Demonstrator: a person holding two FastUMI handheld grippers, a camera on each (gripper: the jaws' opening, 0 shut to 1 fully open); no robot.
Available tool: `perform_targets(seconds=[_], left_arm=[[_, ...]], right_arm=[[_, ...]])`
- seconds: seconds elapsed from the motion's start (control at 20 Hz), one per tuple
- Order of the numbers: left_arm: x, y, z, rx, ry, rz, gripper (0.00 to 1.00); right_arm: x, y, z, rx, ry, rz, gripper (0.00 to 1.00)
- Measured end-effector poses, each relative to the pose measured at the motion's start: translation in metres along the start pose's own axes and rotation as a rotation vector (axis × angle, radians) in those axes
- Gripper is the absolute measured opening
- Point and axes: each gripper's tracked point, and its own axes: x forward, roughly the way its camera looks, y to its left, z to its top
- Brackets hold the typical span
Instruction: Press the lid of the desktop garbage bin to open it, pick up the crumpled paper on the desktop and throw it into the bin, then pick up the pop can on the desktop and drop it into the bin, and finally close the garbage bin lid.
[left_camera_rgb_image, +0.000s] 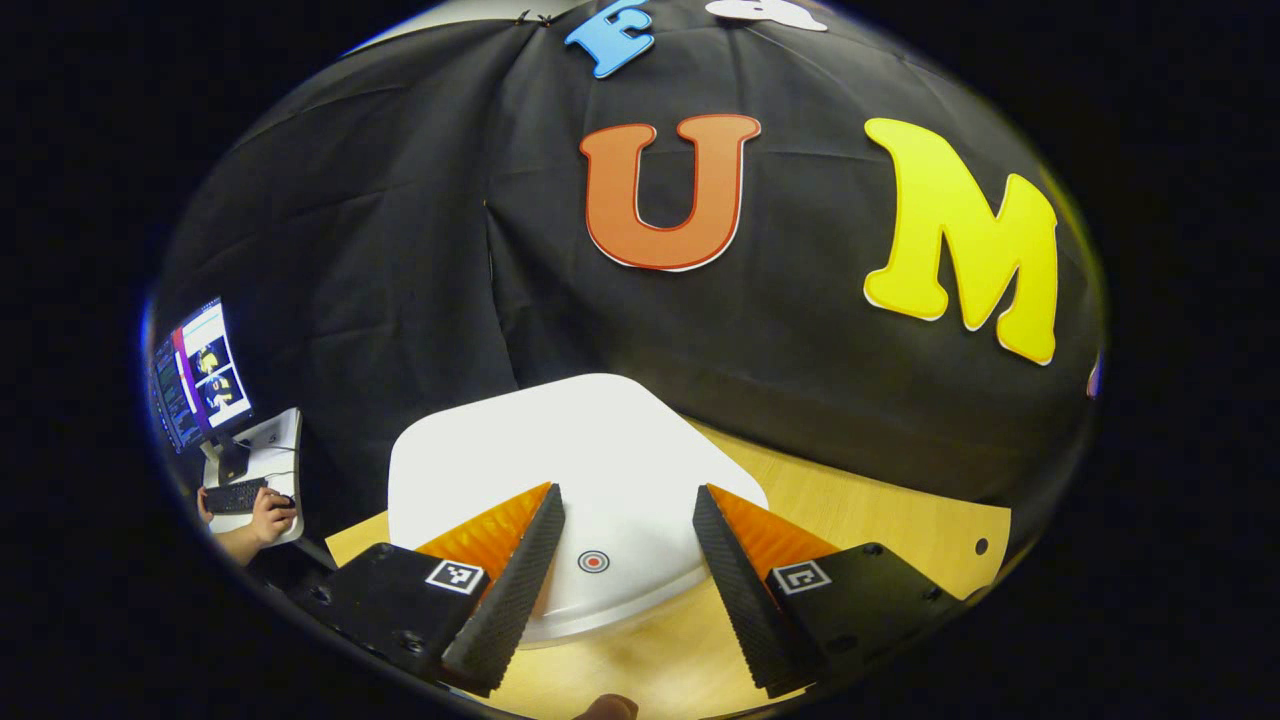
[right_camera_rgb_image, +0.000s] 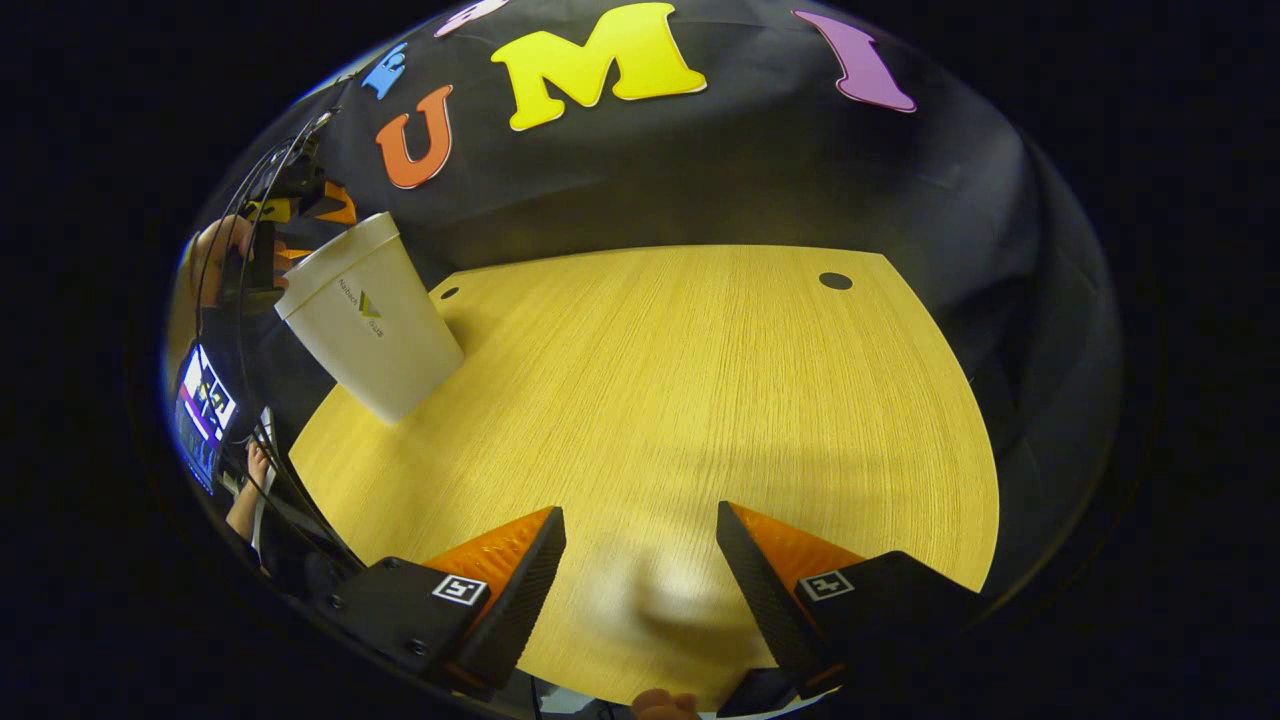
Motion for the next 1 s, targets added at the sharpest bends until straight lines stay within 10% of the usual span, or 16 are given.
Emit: perform_targets(seconds=[0.3, 1.0], left_arm=[[0.004, -0.002, 0.004, 0.045, -0.057, 0.003, 0.89], [-0.121, 0.019, 0.023, 0.133, -0.207, -0.345, 0.91]], right_arm=[[0.006, 0.007, 0.001, 0.017, -0.002, -0.012, 0.97], [-0.082, 0.058, 0.088, 0.034, -0.24, -0.122, 0.96]])
